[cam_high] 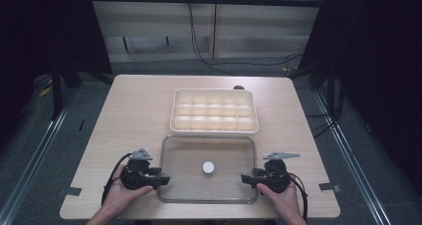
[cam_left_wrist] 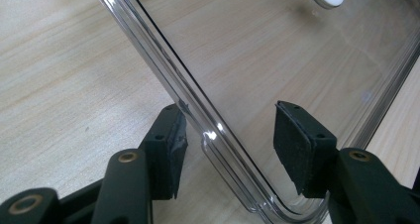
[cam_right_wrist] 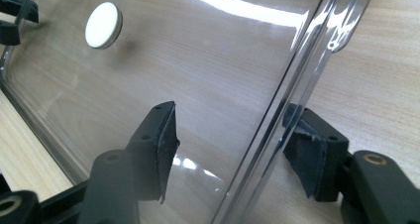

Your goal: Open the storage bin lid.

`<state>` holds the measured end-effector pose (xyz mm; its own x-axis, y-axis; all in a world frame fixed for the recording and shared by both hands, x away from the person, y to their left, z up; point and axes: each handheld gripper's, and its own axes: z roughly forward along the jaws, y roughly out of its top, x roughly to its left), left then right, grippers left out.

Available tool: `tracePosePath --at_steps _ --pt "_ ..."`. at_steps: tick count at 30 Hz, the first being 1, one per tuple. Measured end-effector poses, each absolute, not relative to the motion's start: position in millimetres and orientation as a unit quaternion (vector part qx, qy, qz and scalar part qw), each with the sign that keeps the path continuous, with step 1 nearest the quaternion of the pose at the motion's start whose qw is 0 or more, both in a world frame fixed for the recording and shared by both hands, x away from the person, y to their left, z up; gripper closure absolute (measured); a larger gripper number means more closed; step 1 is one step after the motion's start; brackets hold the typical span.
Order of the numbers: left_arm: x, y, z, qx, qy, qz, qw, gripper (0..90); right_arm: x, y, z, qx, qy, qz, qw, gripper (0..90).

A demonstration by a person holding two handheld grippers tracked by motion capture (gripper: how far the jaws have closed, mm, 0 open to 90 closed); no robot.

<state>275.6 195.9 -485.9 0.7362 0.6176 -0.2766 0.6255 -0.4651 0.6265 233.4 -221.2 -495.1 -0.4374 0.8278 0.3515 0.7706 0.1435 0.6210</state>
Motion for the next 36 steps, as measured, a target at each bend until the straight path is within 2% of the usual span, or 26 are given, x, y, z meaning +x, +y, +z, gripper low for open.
tracePosePath --at_steps 4,9,11,13,16,18,20,22,27,36 --pt "276 196 -486 0.861 0.364 0.001 0.356 47.2 234 -221 -494 0.540 0.753 0.372 0.062 39.9" --pt "279 196 -488 0.859 0.369 -0.007 0.354 46.7 236 -225 -495 0.542 0.749 0.377 0.058 39.9" --pt "279 195 -489 0.859 0.369 -0.007 0.354 46.2 236 -222 -494 0.539 0.756 0.365 0.070 39.1" --pt "279 195 -488 0.861 0.368 -0.004 0.352 45.0 235 -219 -494 0.537 0.759 0.361 0.072 36.3" --pt "278 195 -488 0.861 0.369 -0.003 0.351 44.2 235 -219 -494 0.537 0.758 0.362 0.073 36.3" --pt "279 195 -488 0.858 0.374 -0.012 0.353 41.2 235 -219 -493 0.528 0.764 0.361 0.089 36.5" --pt "279 196 -487 0.857 0.374 0.008 0.354 41.2 234 -220 -490 0.523 0.761 0.374 0.093 35.8" --pt "280 197 -486 0.853 0.377 0.001 0.361 40.5 233 -222 -488 0.518 0.755 0.392 0.089 35.8" --pt "279 198 -481 0.849 0.371 0.024 0.375 35.5 231 -223 -484 0.499 0.753 0.420 0.083 34.3" --pt "273 199 -470 0.837 0.362 0.060 0.406 30.4 221 -231 -470 0.472 0.739 0.472 0.087 25.2"
